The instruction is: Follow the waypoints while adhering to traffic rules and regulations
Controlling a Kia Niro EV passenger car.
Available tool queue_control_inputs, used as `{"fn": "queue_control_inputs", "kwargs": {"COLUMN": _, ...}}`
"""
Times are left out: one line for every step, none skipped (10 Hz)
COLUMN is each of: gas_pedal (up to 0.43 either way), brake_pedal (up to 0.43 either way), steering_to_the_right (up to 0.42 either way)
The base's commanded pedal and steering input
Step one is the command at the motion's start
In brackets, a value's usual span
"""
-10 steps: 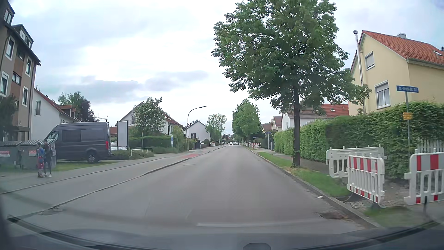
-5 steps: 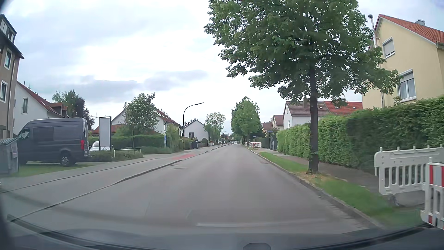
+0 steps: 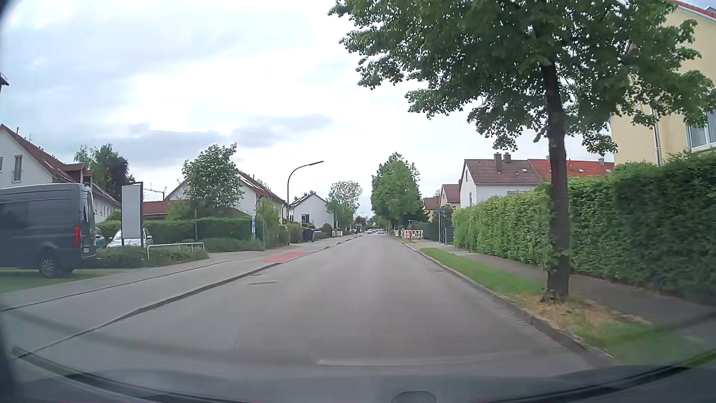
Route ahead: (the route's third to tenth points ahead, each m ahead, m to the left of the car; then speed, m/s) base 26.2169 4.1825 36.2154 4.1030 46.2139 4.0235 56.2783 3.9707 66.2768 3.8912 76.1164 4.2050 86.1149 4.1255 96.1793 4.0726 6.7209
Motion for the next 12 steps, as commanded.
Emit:
{"fn": "queue_control_inputs", "kwargs": {"gas_pedal": 0.157, "brake_pedal": 0.000, "steering_to_the_right": 0.002}}
{"fn": "queue_control_inputs", "kwargs": {"gas_pedal": 0.157, "brake_pedal": 0.000, "steering_to_the_right": 0.002}}
{"fn": "queue_control_inputs", "kwargs": {"gas_pedal": 0.157, "brake_pedal": 0.000, "steering_to_the_right": 0.002}}
{"fn": "queue_control_inputs", "kwargs": {"gas_pedal": 0.157, "brake_pedal": 0.000, "steering_to_the_right": 0.002}}
{"fn": "queue_control_inputs", "kwargs": {"gas_pedal": 0.157, "brake_pedal": 0.000, "steering_to_the_right": 0.001}}
{"fn": "queue_control_inputs", "kwargs": {"gas_pedal": 0.157, "brake_pedal": 0.000, "steering_to_the_right": -0.001}}
{"fn": "queue_control_inputs", "kwargs": {"gas_pedal": 0.157, "brake_pedal": 0.000, "steering_to_the_right": -0.001}}
{"fn": "queue_control_inputs", "kwargs": {"gas_pedal": 0.157, "brake_pedal": 0.000, "steering_to_the_right": -0.001}}
{"fn": "queue_control_inputs", "kwargs": {"gas_pedal": 0.157, "brake_pedal": 0.000, "steering_to_the_right": -0.001}}
{"fn": "queue_control_inputs", "kwargs": {"gas_pedal": 0.157, "brake_pedal": 0.000, "steering_to_the_right": -0.001}}
{"fn": "queue_control_inputs", "kwargs": {"gas_pedal": 0.157, "brake_pedal": 0.000, "steering_to_the_right": -0.001}}
{"fn": "queue_control_inputs", "kwargs": {"gas_pedal": 0.157, "brake_pedal": 0.000, "steering_to_the_right": -0.001}}
